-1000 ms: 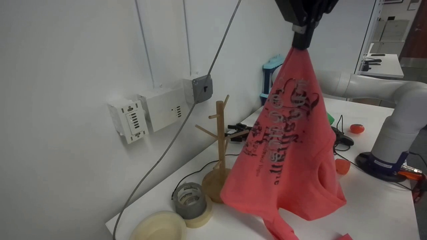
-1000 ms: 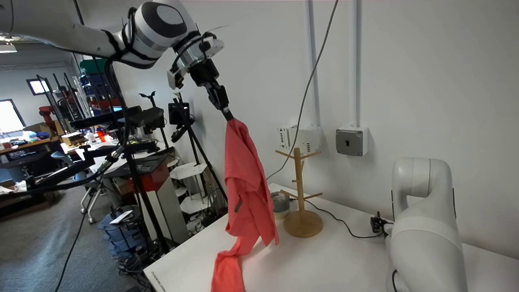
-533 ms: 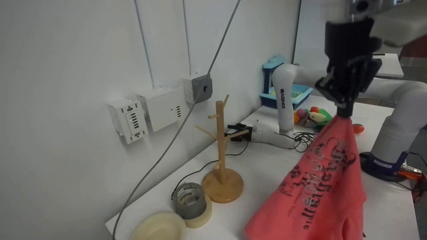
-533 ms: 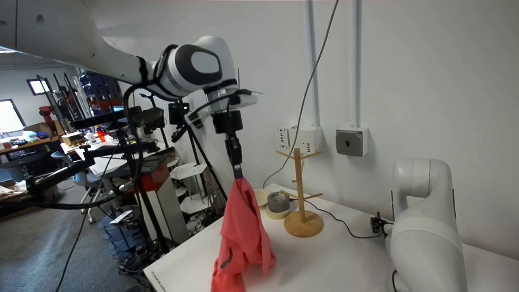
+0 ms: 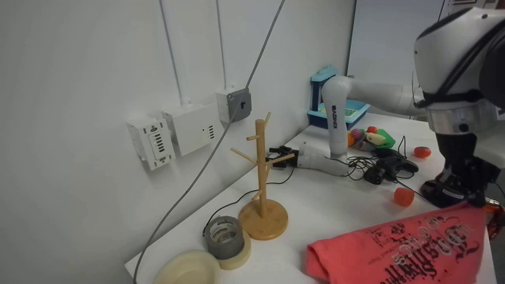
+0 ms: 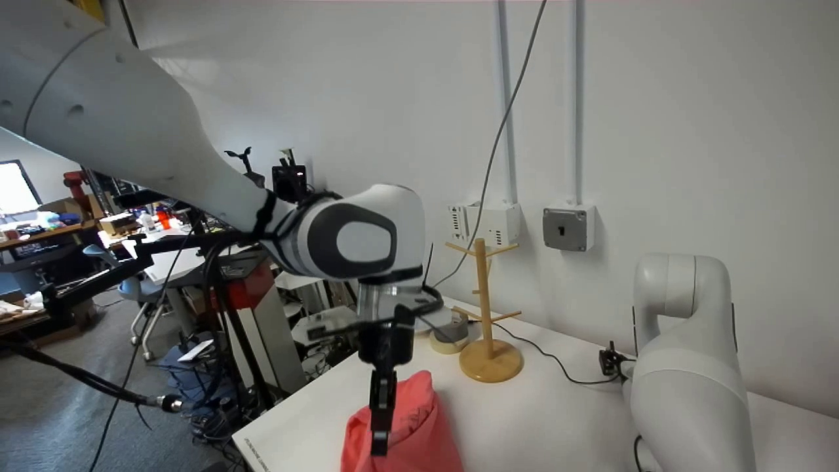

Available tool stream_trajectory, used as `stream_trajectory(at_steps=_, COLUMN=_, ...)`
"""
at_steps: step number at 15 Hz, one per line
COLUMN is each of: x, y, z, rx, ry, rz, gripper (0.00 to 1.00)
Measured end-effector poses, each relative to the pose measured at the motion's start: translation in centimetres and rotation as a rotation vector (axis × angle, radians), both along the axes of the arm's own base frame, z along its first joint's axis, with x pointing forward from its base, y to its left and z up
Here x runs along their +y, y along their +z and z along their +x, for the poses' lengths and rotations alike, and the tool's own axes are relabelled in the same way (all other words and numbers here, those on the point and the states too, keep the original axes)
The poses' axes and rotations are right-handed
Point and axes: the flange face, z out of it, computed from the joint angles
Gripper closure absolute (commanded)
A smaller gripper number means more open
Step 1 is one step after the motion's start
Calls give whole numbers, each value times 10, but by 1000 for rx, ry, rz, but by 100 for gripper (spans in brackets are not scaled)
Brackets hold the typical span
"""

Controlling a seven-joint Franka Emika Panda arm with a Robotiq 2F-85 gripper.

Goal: Lift the sweatshirt and place it on the table

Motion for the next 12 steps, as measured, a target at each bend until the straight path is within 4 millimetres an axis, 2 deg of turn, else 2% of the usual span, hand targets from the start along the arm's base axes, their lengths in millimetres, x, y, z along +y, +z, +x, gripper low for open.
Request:
stream_trajectory(at_steps=1, x=-12, y=-18, z=-9, rx=24, ry=-13, rz=-4, gripper=71)
stream_trajectory(at_steps=3, x=-30, y=-44, z=-23, rx=66, ry=-29, rz=-15, gripper=59)
stream_trajectory(at_steps=5, x=-42, y=-58, z=-28, rx=89, ry=-40, rz=-23, gripper=43)
stream_trajectory(at_steps=7, x=-46, y=-63, z=-29, rx=94, ry=-43, rz=-27, gripper=27)
stream_trajectory(at_steps=10, x=-42, y=-59, z=-26, rx=81, ry=-34, rz=-27, gripper=4)
stream_trajectory(at_steps=12, x=-35, y=-50, z=-23, rx=60, ry=-19, rz=-24, gripper=0)
